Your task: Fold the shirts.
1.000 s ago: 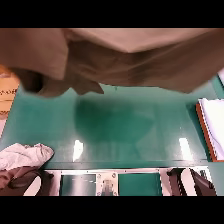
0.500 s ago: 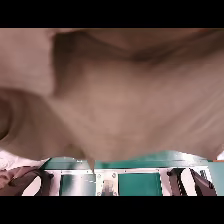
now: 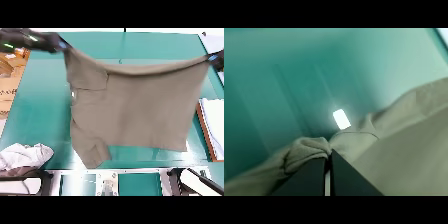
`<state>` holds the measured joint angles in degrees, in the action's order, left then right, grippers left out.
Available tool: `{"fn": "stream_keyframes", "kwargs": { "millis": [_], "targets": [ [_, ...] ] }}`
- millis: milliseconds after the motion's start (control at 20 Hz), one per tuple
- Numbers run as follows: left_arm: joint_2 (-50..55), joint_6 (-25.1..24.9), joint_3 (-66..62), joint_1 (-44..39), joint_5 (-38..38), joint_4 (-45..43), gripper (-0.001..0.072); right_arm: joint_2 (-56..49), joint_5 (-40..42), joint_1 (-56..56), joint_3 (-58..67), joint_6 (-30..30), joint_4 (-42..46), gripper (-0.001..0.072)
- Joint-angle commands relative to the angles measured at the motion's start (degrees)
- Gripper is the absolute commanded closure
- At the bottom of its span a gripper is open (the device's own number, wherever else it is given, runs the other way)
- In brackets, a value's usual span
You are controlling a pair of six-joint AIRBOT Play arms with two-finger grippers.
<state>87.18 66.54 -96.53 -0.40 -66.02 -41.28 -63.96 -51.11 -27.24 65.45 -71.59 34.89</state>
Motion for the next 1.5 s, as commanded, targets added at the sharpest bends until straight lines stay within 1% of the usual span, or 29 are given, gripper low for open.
{"fn": "stream_keyframes", "kwargs": {
  "millis": [0,50,200,300,550,750,900,950,1000,1150,1250,1350,1450],
  "targets": [
    [12.17,-0.5,2.05,-3.08,9.88,0.92,0.0686,-15.23,7.15,3.19,-0.94,1.84,-1.81,0.0698],
    [13.79,-0.52,2.05,-3.41,13.14,1.84,0.0686,-19.47,7.39,3.21,0.74,1.86,-3.15,0.0698],
    [15.43,-0.61,1.86,-3.39,22.58,5.9,0.0686,-31.1,5.09,3.21,9.44,1.81,-3.58,0.0697],
    [15.43,-0.66,0.63,-3.41,26.47,5.92,0.0686,-36.17,4.55,3.23,15.43,1.77,-3.85,0.0698],
    [15.43,-1.31,-4.72,-3.39,30.05,5.68,0.0686,-42.05,4.66,3.23,27.1,1.73,-4.07,0.0697],
    [15.5,-1.7,-6.45,-3.41,32.04,5.68,0.0686,-43.76,5.18,3.23,30.97,1.57,-4.26,0.0698],
    [15.61,-1.62,-6.43,-3.41,30.03,3.17,0.0686,-44.52,4.04,3.23,30.86,1.6,-4.02,0.0698],
    [15.74,-1.09,-6.43,-3.39,28.55,1.51,0.0686,-44.65,2.64,3.1,30.77,1.55,-2.69,0.0699],
    [15.85,0.55,-6.43,-3.39,26.25,-1.86,0.0686,-44.65,0.44,2.75,30.6,1.44,-0.35,0.0699],
    [15.91,6.88,-6.29,-3.34,15.19,-14.97,0.0686,-44.61,-7.08,1.49,30.47,-4.87,10.45,0.0701],
    [16.48,8.48,-5.95,-3.34,7.58,-20.15,0.0686,-44.54,-13.38,0.61,30.4,-6.03,16.31,0.0701],
    [16.81,8.41,-2.82,-3.34,5.07,-20.74,0.0686,-44.35,-17.07,0.57,28.33,-6.03,19.67,0.0701],
    [16.94,8.44,1.62,-3.34,6.08,-20.7,0.0686,-44.06,-17.53,0.83,24.2,-6.01,19.78,0.0701]
  ]
}}
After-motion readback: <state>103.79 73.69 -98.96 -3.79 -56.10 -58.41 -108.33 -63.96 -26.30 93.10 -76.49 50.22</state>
